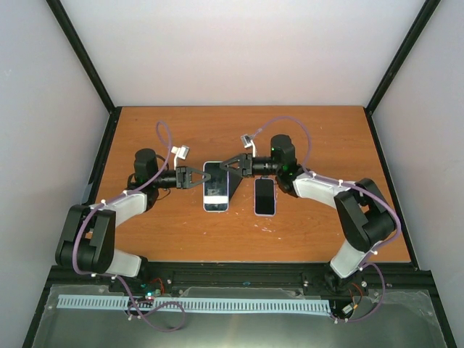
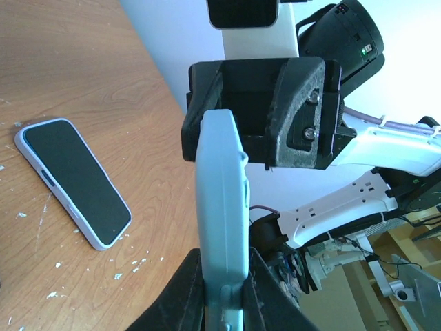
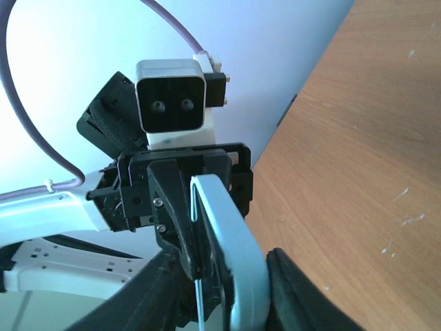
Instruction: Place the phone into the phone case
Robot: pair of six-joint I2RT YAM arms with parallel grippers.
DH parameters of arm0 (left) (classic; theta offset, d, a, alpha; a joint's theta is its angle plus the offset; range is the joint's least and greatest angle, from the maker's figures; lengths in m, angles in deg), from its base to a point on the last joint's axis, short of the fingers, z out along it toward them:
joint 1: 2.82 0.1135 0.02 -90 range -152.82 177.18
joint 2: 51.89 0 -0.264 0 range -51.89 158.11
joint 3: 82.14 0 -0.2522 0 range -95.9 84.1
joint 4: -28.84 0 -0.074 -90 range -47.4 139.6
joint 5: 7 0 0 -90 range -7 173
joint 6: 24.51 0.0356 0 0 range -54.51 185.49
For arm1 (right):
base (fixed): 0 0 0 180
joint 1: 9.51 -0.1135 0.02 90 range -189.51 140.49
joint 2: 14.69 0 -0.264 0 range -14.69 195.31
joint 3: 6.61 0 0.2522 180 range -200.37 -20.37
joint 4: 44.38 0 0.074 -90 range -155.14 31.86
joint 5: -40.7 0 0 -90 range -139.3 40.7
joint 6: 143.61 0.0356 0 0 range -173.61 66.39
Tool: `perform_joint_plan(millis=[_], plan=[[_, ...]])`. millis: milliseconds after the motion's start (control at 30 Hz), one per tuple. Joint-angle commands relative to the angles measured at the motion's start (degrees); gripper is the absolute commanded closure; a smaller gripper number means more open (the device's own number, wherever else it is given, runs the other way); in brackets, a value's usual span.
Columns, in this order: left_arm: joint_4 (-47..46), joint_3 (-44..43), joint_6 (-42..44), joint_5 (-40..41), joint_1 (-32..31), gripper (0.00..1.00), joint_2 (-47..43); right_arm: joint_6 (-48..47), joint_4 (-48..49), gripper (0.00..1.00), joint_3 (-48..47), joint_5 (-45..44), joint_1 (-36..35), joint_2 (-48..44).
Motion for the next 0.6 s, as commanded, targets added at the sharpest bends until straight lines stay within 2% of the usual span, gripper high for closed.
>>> perform_joint_plan(millis=[0, 100, 200, 367, 400, 467, 567], plan=[[-1.5, 0.39, -1.66, -2.69, -0.33, 0.99, 0.59, 1.35, 7.46, 0.72, -3.89, -0.39, 0.0, 1.25], [1.16, -0.42, -0.25, -1.72, -0.37, 0.99, 0.36, 2.65, 9.72, 0.96, -3.22, -0.91, 0.17, 1.74], [8.37, -2.34, 3.91, 1.38, -0.41, 0.98, 0.62, 3.27, 11.81, 0.97, -1.77, -2.07, 0.36, 1.3], [16.6, -4.8, 7.89, 5.46, -0.33, 0.99, 2.6, -3.84, 1.95, 0.96, -2.48, -4.93, 0.37, 0.33], [17.68, -5.39, 8.52, 6.08, -0.33, 0.99, 3.05, -6.48, -1.49, 0.91, -2.96, -6.19, 0.42, 0.07], [21.32, -7.29, 10.53, 7.48, -0.24, 0.99, 4.3, -10.07, -8.8, 0.66, -3.77, -9.67, 0.44, -1.03], [28.3, -11.1, 13.91, 10.36, 0.21, 1.0, 6.99, -12.65, -15.61, 0.47, -3.23, -13.54, 0.78, -4.01]])
